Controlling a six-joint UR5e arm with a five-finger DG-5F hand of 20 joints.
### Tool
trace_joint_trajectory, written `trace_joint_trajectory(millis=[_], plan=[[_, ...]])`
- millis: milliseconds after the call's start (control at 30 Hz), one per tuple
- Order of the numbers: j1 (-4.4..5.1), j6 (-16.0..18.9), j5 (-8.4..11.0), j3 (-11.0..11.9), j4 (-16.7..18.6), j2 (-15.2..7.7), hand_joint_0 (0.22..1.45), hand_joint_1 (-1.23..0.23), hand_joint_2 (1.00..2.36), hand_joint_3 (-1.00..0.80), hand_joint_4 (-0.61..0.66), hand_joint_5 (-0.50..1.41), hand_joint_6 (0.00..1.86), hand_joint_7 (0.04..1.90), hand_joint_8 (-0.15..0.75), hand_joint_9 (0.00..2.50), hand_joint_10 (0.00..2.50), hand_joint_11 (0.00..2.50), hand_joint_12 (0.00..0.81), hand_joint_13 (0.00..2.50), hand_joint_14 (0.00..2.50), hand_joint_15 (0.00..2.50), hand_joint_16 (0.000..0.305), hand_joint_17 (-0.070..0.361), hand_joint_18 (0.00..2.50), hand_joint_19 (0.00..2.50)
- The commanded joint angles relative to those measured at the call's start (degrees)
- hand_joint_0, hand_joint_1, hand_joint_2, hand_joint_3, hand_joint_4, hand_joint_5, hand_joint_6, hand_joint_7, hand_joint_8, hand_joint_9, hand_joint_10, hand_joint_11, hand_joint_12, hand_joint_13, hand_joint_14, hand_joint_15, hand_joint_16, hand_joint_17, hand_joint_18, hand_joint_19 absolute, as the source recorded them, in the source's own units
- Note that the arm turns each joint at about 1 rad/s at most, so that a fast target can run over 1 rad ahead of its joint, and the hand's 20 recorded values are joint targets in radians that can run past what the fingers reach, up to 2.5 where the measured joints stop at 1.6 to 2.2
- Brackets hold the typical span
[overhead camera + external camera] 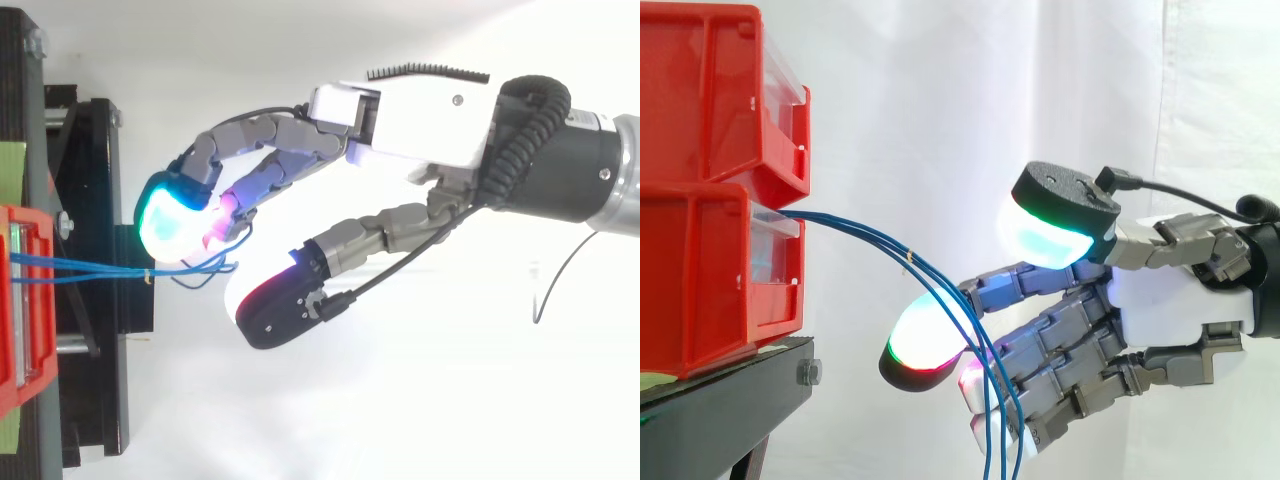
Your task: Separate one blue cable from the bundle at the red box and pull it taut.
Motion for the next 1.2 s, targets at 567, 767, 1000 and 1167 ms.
trace_joint_trajectory(millis=[567,767,1000,1167], plan=[[1.61,1.0,-0.78,0.0,2.9,-0.1,0.56,-0.69,1.0,-0.49,0.12,-0.13,0.5,0.97,0.286,0.9,0.02,0.67,0.296,0.86,0.02,0.51,0.029,0.066,0.54,0.52],[1.7,1.5,-1.13,0.0,4.0,-0.1,0.56,-0.69,1.0,-0.49,0.12,-0.13,0.5,0.98,0.283,0.9,0.02,0.68,0.298,0.87,0.02,0.52,0.03,0.066,0.55,0.52],[0.9,3.1,-3.07,2.1,3.8,-3.8,0.56,-0.69,1.0,-0.49,0.12,-0.12,0.5,0.98,0.286,0.91,0.02,0.68,0.298,0.88,0.02,0.53,0.03,0.068,0.56,0.53],[0.82,4.2,-4.21,4.1,2.4,-3.9,0.57,-0.64,1.0,-0.47,0.1,-0.12,0.5,1.02,0.283,0.93,0.02,0.69,0.297,0.9,0.02,0.54,0.03,0.067,0.57,0.55]])
